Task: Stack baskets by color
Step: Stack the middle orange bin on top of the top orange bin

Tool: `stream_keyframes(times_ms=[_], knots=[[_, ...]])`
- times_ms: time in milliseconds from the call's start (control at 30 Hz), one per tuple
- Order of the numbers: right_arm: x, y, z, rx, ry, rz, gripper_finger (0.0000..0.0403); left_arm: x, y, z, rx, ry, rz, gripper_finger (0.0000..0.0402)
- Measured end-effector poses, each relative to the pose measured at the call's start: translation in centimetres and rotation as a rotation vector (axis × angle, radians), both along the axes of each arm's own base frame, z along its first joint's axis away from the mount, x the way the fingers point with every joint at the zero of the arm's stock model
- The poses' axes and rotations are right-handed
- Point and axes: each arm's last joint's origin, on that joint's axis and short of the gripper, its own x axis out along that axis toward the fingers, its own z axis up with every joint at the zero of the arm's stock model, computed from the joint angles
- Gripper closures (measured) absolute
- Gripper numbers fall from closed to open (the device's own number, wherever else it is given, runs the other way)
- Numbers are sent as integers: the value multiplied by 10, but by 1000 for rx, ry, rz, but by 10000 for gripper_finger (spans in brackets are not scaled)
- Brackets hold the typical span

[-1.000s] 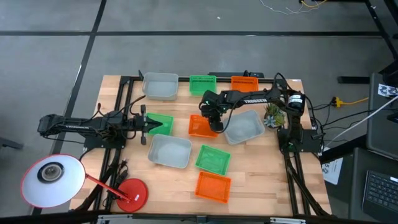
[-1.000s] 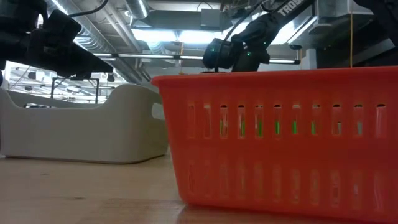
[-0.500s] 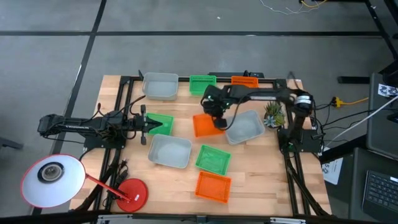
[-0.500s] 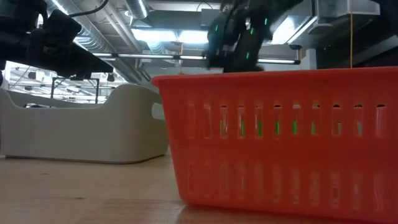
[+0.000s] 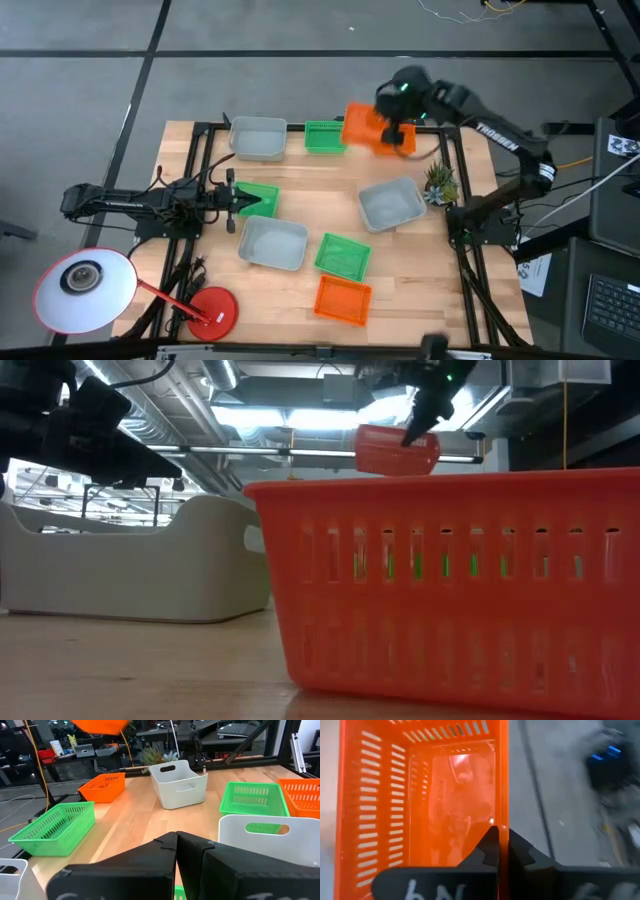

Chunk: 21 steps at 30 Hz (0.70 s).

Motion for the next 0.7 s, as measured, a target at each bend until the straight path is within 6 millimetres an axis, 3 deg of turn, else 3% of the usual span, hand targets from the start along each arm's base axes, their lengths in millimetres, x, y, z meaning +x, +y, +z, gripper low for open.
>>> stream_keyframes(times_ms=[133,267,533,700], knots=[[-25,-44,0,-6,-58,-104,402,0,0,0,0,0,0,401],[-41,-81,-25,76,17,-177,402,0,0,0,0,0,0,401],[-51,-121,-81,222,264,-138,403,0,0,0,1,2,0,401],[-53,-134,-105,276,367,-79,403,0,0,0,1,2,0,401]])
